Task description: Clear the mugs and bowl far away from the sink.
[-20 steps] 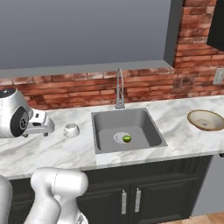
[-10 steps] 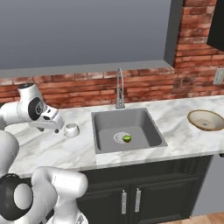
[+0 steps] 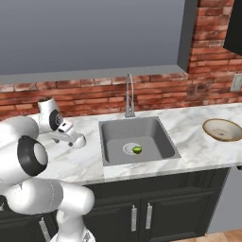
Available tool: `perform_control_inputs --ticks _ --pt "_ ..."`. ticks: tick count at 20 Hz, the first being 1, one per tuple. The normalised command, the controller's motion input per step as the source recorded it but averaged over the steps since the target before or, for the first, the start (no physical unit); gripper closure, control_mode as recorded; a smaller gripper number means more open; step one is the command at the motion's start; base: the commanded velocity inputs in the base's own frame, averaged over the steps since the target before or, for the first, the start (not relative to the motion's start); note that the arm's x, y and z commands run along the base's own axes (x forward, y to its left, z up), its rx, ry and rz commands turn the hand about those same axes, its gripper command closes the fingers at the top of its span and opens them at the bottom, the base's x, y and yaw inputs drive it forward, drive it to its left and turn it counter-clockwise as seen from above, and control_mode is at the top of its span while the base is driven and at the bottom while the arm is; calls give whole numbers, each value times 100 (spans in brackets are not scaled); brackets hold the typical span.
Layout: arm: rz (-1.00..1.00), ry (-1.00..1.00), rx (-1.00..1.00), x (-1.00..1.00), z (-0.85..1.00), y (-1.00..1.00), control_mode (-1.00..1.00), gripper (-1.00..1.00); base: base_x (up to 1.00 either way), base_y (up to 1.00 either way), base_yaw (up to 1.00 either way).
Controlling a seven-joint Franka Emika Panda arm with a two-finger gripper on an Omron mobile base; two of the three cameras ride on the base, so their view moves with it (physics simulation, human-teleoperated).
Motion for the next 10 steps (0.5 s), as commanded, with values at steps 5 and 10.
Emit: perform_control_inputs --ticks 5,10 --pt "-1 0 0 35 -36 16 -100 -100 0 0 0" --pt "0 0 0 38 -26 21 -100 -100 0 0 0"
